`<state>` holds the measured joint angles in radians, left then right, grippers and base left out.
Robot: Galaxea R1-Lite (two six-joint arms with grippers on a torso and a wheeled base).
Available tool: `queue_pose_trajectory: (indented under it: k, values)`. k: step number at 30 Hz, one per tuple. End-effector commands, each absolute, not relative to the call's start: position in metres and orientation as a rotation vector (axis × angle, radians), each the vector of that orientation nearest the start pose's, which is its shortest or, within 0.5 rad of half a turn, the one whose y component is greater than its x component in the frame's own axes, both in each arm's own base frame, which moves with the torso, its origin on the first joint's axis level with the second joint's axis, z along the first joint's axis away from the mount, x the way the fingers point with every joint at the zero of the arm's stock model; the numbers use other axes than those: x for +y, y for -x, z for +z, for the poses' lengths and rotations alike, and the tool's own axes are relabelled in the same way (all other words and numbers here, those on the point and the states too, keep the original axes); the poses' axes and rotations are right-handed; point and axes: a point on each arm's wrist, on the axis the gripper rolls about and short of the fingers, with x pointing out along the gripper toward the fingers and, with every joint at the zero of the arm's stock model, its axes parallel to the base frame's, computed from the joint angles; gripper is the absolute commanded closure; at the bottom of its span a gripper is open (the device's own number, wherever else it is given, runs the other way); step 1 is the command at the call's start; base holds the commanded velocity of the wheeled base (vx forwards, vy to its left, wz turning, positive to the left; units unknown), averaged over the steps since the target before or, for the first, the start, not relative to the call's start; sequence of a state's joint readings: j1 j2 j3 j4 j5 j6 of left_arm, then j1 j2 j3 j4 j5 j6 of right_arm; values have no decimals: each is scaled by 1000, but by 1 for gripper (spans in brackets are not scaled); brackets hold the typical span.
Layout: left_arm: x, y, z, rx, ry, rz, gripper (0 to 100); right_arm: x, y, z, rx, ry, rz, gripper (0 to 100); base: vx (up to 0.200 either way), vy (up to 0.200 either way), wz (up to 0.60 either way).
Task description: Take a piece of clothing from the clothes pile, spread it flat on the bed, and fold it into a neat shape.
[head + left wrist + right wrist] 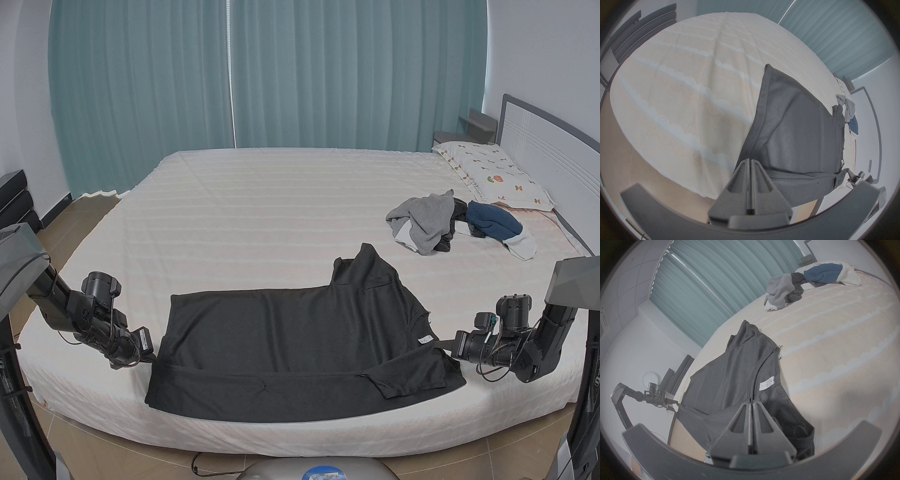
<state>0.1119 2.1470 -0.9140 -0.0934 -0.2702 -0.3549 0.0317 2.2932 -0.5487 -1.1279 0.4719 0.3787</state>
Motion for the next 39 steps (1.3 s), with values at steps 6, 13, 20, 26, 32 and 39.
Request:
queue_pose_trajectory:
  k: [6,13,20,26,32,39]
  values:
    - [28,-339,18,1138,561,74,0,22,-323,-18,705,-531,360,0,0,0,0]
    - [31,-337,22,1132,570,84,0,21,-320,-1,668,-623,341,0,0,0,0]
    - [35,-330,34,1104,677,130,0,22,-307,13,651,-697,271,0,0,0,0]
    - [40,-319,48,1063,772,129,0,30,-293,22,665,-836,185,0,0,0,0]
    - [45,-314,48,1063,811,157,0,33,-289,19,687,-867,163,0,0,33,0]
    - [48,-312,49,1072,865,127,0,34,-288,16,704,-869,157,0,0,200,0]
